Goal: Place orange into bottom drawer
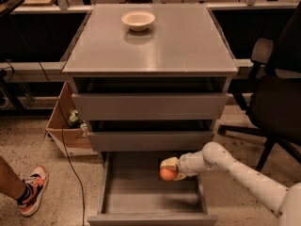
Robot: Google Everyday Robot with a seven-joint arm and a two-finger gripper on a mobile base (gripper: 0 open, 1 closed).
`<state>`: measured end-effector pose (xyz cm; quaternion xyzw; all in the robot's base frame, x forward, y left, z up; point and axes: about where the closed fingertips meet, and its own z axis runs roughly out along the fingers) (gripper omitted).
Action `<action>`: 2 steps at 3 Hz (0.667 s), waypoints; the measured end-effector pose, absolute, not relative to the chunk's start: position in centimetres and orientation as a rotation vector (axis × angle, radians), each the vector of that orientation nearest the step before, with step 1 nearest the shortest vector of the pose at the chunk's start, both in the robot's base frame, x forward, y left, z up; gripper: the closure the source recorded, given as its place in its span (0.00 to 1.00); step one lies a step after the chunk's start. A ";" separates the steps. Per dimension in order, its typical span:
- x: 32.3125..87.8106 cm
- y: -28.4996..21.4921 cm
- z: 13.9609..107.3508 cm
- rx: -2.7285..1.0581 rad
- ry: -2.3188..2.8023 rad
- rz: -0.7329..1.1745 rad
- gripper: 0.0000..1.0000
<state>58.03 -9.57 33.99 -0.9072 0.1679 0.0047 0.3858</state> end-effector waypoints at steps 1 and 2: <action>59.3 -8.3 25.7 -2.269 0.463 0.002 1.00; 59.8 -7.8 21.9 -2.252 0.451 -0.008 1.00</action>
Offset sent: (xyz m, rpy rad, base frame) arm 0.0271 0.0176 -0.1637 0.0672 -0.0359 -0.0344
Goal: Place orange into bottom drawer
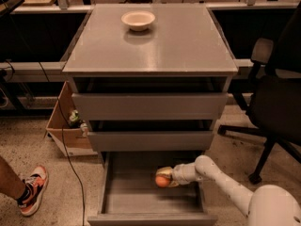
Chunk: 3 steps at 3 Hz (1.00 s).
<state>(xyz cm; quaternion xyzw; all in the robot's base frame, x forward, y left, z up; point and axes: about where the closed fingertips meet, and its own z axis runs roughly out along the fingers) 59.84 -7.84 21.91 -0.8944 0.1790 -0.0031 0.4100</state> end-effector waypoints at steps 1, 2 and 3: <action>60.3 -7.9 19.1 -2.246 0.444 -0.008 0.97; 60.5 -8.1 17.1 -2.239 0.411 0.003 0.81; 60.9 -8.5 17.1 -2.241 0.412 -0.008 0.57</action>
Offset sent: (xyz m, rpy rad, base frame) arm 0.0125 -0.0119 -0.0702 0.0316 -0.0222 0.0657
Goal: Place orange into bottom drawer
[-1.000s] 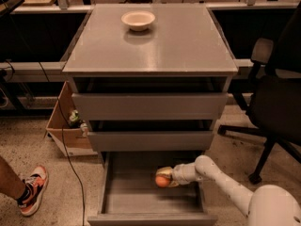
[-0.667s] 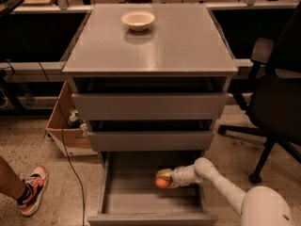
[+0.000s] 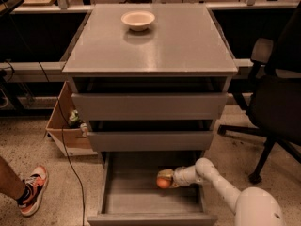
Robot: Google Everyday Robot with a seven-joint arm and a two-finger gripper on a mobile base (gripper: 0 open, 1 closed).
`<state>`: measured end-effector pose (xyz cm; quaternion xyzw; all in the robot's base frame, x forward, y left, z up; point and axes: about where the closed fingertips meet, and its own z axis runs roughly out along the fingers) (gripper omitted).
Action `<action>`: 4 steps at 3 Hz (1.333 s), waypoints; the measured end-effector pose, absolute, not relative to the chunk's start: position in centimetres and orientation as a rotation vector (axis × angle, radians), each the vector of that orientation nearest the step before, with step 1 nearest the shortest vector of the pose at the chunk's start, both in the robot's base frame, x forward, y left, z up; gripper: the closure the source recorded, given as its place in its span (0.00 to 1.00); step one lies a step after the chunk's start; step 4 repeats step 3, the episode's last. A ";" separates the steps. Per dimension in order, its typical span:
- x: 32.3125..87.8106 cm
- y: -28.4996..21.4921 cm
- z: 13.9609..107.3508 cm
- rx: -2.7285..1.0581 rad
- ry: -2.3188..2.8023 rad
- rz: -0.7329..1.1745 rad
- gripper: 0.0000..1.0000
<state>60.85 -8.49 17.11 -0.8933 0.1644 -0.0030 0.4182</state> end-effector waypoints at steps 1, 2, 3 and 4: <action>60.9 -8.5 17.1 -2.241 0.412 -0.007 0.26; 60.8 -8.5 17.1 -2.241 0.412 -0.007 0.00; 60.8 -8.5 17.1 -2.241 0.412 -0.007 0.00; 60.8 -8.5 17.1 -2.241 0.412 -0.007 0.00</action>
Offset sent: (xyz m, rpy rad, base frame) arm 0.0000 0.0000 0.0000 0.0000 0.0000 0.0000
